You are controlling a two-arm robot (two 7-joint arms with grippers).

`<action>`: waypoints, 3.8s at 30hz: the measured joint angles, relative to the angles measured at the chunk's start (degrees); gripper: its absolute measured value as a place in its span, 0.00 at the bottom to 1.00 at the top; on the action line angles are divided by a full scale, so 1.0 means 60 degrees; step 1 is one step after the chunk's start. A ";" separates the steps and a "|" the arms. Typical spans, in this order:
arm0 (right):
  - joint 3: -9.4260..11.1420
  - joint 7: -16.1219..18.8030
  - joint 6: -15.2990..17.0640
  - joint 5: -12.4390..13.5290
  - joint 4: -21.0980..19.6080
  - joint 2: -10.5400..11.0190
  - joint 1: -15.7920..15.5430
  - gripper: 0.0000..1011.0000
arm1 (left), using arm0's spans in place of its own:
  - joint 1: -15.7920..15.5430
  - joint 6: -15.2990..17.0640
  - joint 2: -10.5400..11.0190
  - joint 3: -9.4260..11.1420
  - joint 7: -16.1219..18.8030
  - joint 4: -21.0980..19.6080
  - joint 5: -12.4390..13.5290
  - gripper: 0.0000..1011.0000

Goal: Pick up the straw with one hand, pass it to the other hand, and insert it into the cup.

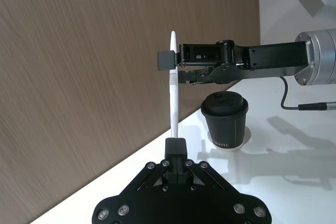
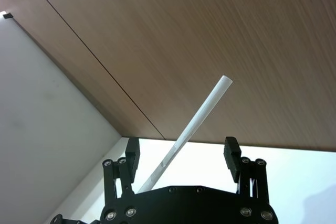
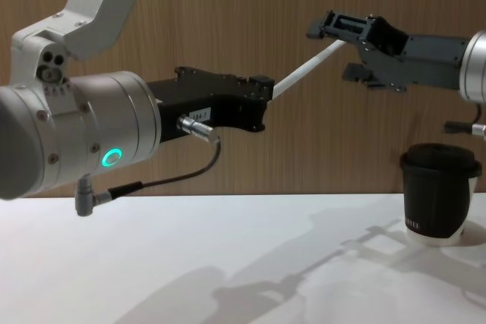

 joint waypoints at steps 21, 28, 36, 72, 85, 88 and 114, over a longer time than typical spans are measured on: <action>-0.0006 0.0000 0.0001 0.0007 0.0024 0.0000 0.0019 0.55 | 0.0000 -0.0001 0.0000 0.0000 0.0000 0.0000 0.0000 0.00; -0.0006 0.0000 0.0001 0.0006 0.0025 0.0000 0.0021 0.33 | 0.0000 0.0000 0.0000 0.0000 0.0000 0.0000 0.0000 0.00; -0.0006 0.0001 0.0001 0.0006 0.0025 -0.0001 0.0021 0.15 | 0.0000 0.0000 0.0000 0.0000 0.0000 0.0000 0.0000 0.00; -0.0288 0.0042 -0.0775 -0.0395 -0.0832 0.0125 -0.0449 0.00 | 0.0000 -0.0001 0.0000 0.0000 0.0000 0.0000 0.0000 0.54; -0.0595 0.0671 -0.1871 -0.1142 -0.0851 0.0532 -0.0057 0.00 | 0.0000 -0.0001 0.0000 0.0000 0.0000 0.0000 0.0000 0.94; -0.0657 0.0879 -0.2154 -0.1331 -0.0705 0.0659 0.0159 0.00 | 0.0000 -0.0001 -0.0001 0.0000 0.0000 0.0000 0.0000 0.99; -0.1253 0.3215 -0.4718 -0.3056 0.2533 0.1599 0.3004 0.00 | 0.0000 -0.0001 0.0000 0.0000 0.0000 0.0000 0.0000 0.99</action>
